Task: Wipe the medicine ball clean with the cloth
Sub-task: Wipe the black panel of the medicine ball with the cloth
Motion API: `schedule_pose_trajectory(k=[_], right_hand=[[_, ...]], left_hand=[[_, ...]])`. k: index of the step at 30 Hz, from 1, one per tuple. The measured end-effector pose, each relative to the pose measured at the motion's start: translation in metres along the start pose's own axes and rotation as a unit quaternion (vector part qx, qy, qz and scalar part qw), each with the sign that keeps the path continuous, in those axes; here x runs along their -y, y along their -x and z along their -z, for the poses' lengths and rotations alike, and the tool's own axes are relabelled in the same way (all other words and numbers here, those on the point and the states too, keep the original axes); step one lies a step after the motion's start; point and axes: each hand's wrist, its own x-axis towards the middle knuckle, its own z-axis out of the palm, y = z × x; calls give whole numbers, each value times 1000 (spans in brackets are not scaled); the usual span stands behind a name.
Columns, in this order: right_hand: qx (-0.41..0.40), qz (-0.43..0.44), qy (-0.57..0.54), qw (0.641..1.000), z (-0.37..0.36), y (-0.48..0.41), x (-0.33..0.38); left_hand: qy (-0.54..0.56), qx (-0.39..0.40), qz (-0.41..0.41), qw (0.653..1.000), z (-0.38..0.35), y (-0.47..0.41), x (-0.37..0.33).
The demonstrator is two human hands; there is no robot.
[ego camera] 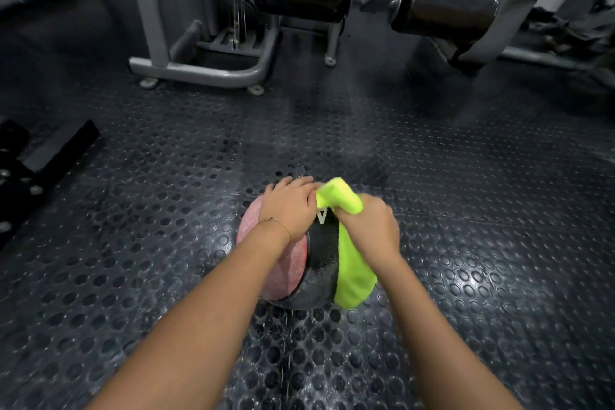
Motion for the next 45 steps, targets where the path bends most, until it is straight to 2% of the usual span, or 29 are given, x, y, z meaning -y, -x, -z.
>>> schedule_pose_trajectory(k=[3,7,8,12,15,20,25,28,32,39,43,45], right_hand=[[13,16,22,1000,3,-16,8],[43,19,27,999,12,15,-8],[53,21,30,998,14,19,-10],[42,36,78,995,7,-9,12],[57,30,72,995,5,-23,21],[71,43,97,992,16,18,-3],[41,77,133,987,12,-5,7],[20,65,101,993,0,-14,6],[18,77,69,994,3,-12,5],[45,96,74,992,11,2,-5],[34,80,12,996,6,-22,0],[38,91,-5,995,2,-17,-6]], left_hand=[[10,-10,-4,1000,-2,4,-2],[51,-38,114,991,-5,7,8],[51,-41,122,990,-6,8,10],[45,-54,99,993,-10,11,11],[38,-56,106,992,-13,13,7],[49,-60,111,991,-12,3,6],[39,-51,95,993,-9,-2,7],[-4,-51,61,997,-9,19,5],[2,-93,62,994,-8,25,2],[15,-1,33,999,2,-23,3],[-46,-71,18,996,-8,-9,0],[-39,-91,21,995,-12,-1,4]])
